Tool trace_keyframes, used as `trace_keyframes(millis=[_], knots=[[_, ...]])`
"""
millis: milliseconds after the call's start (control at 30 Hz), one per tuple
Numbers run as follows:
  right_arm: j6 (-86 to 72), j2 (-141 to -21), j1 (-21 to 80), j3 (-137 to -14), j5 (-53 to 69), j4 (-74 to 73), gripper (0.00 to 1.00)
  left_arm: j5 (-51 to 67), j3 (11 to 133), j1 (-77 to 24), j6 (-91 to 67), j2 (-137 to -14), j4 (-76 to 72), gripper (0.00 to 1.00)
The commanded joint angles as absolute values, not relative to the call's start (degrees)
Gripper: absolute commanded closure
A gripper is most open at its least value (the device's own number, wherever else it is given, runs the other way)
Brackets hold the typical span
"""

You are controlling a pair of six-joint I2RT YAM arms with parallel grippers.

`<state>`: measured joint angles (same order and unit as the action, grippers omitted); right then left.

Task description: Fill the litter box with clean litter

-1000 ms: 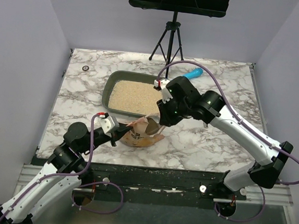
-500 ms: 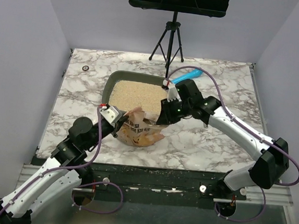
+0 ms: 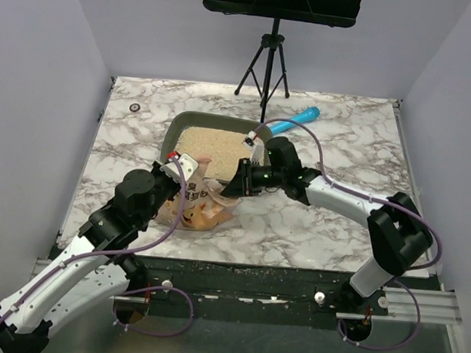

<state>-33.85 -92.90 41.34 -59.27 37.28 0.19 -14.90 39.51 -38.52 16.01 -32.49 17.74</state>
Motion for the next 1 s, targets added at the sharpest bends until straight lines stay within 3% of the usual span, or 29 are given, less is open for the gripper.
trace_keyframes(millis=[0, 467, 967], knots=[[-44.64, -97.99, 43.85, -56.43, 42.98, 12.72, 0.99, -23.65, 43.86, -37.44, 22.86, -33.31, 10.81, 1.0], [-59.06, -99.14, 42.98, -50.98, 44.38, 34.1, 0.99, -0.1, 26.72, -37.53, 10.28, -19.87, 6.59, 1.0], [-59.94, -89.04, 33.49, -42.72, 53.26, 37.52, 0.99, 13.44, 25.58, -38.06, 7.74, -23.37, 5.8, 1.0]])
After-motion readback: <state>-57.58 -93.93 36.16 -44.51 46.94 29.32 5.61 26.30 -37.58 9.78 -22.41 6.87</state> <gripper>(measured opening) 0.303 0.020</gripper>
